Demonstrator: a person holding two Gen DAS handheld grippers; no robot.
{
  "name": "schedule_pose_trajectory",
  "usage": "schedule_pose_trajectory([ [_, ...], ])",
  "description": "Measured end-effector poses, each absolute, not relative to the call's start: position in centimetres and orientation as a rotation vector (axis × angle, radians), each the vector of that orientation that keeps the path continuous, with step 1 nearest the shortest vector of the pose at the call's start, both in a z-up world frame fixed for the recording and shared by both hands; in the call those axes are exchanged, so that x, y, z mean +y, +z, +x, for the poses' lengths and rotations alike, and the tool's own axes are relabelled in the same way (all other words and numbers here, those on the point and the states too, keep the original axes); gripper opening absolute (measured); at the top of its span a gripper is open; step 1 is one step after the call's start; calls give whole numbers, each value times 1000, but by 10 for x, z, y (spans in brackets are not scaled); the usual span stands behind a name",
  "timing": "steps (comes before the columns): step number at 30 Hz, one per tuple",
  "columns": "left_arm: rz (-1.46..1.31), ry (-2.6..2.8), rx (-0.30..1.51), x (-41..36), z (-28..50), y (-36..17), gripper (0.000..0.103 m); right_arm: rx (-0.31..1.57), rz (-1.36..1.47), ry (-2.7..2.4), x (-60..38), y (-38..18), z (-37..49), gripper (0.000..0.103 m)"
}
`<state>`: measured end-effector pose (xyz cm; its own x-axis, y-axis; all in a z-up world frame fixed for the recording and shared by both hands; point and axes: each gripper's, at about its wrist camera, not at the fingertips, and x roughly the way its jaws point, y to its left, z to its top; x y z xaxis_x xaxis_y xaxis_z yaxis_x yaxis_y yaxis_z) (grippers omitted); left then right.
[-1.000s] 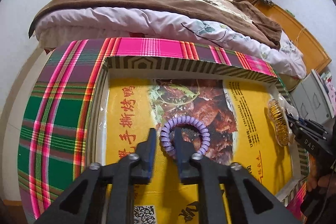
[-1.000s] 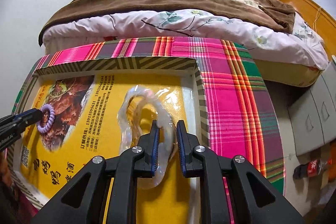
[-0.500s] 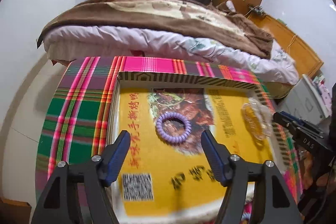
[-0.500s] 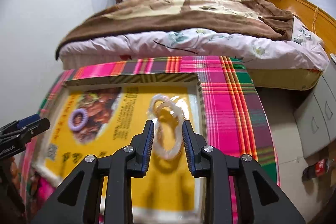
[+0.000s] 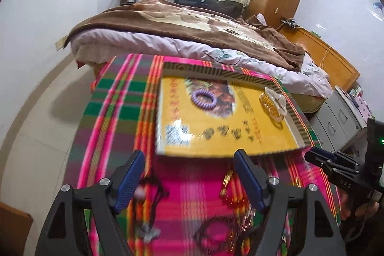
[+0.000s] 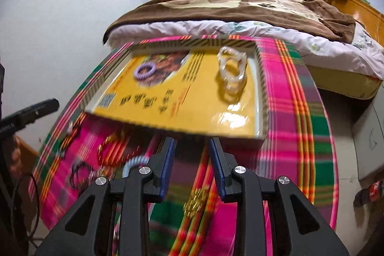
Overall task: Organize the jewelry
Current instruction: 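Grasp the light-blue coil bracelet with the right tool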
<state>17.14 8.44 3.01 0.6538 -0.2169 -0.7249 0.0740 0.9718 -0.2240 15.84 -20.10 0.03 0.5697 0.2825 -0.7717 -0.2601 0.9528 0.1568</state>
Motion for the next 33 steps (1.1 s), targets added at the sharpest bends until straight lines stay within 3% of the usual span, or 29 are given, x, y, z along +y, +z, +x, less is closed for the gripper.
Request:
schedule_pose_trajectory([
  [14,-239,-84,865,127,97,7,81,992,-60,352,-161,-37,145,32],
  [18,-256,-80,887,134,91,-4,81,1001,-113,358,-148,-43,148,43],
  [24,-272,-52,900,143,92,-12,81,975,-165,334,-139,-47,147,44],
  [26,-270,-55,909,142,95,-15,81,972,-159,322,-141,-47,146,36],
  [27,-266,-61,915,140,98,-17,81,967,-157,315,-142,-47,145,16],
  [28,-264,-62,920,141,100,-18,81,968,-155,315,-142,-46,146,11],
  [33,-255,-69,933,137,115,-25,81,956,-147,300,-145,-45,144,10],
])
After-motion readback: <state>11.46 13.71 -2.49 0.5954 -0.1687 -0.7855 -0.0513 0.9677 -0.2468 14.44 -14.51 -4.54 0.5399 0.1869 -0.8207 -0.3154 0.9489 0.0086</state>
